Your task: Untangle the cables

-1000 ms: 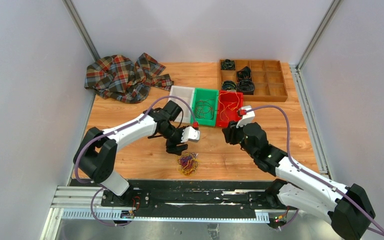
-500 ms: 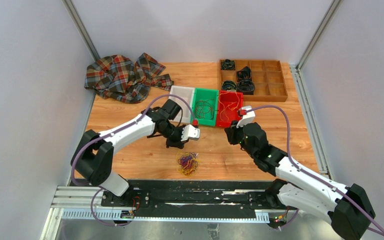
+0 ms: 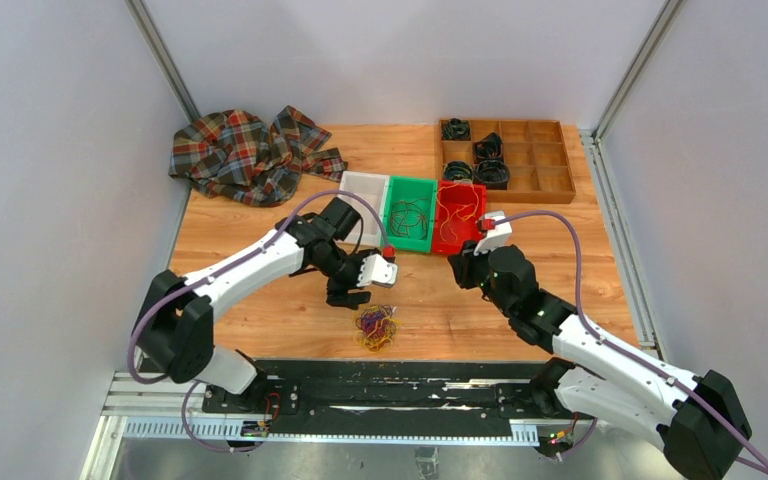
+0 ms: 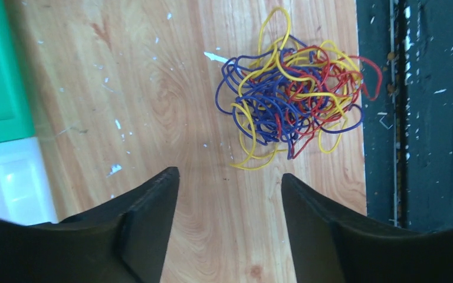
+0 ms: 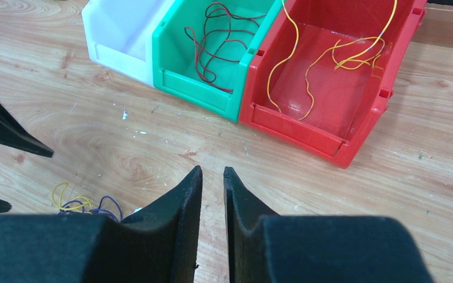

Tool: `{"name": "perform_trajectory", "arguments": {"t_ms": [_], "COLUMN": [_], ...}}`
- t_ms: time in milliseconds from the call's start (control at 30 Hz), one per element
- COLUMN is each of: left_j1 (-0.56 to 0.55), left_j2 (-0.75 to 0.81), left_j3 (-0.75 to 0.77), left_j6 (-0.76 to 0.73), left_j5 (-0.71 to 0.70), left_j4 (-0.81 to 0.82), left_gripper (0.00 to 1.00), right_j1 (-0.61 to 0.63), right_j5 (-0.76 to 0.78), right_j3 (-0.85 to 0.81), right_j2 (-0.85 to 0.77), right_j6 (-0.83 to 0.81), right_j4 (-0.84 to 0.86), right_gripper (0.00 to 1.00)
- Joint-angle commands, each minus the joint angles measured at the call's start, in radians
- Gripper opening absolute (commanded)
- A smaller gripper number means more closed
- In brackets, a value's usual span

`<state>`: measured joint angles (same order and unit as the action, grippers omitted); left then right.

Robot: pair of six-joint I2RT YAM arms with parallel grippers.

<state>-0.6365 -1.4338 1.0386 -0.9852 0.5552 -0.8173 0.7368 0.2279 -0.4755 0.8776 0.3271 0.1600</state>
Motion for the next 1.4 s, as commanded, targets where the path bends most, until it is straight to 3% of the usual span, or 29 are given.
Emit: {"name": "perform_trajectory", "arguments": {"t_ms": [0,167,367,567,867,933,1167,1233,1367], "left_j1": [-0.008,-0.009,-0.011,-0.011,-0.011,-0.011,-0.011,-0.011,-0.011], "left_j2": [-0.087,-0.173,-0.216,-0.166,-0.032,-0.01,0.048,0.063,0.096], "left_j3": [0.006,0.031,0.044,0.036,0.035,0.052,0.161,0.194,0.27], "left_j6": [-0.11,-0.15,-0.148,-0.13,-0.05,0.011,0.215,0.265,0.32], "left_j5": [-0.021,0.014,0.027,0.019,0.007,0.0,-0.011,0.001,0.055], "left_j4": [-0.011,-0.004,-0.004,-0.003,-0.016,-0.016,-0.074,-0.099,-0.15], "left_gripper": [0.7,0.67,0.51,0.23,0.11,0.09,0.02,0.01,0.01], "right_j1": [0.013,0.013,0.013,0.013,0.013,0.013,0.125,0.162,0.237], "right_j5": [-0.003,0.003,0.019,0.018,-0.017,-0.045,-0.103,-0.116,-0.128], "right_j3": [0.014,0.018,0.025,0.032,0.037,0.035,0.051,0.042,0.001], "right_j2": [-0.013,-0.011,-0.023,-0.02,-0.015,-0.013,0.011,0.04,0.116], "right_j6": [0.023,0.031,0.032,0.037,0.043,0.039,-0.047,-0.068,-0.118], "right_j4": [0.022,0.02,0.008,0.017,0.045,0.064,0.26,0.322,0.384], "right_gripper": [0.2,0.2,0.16,0.14,0.14,0.19,0.58,0.64,0.67]}}
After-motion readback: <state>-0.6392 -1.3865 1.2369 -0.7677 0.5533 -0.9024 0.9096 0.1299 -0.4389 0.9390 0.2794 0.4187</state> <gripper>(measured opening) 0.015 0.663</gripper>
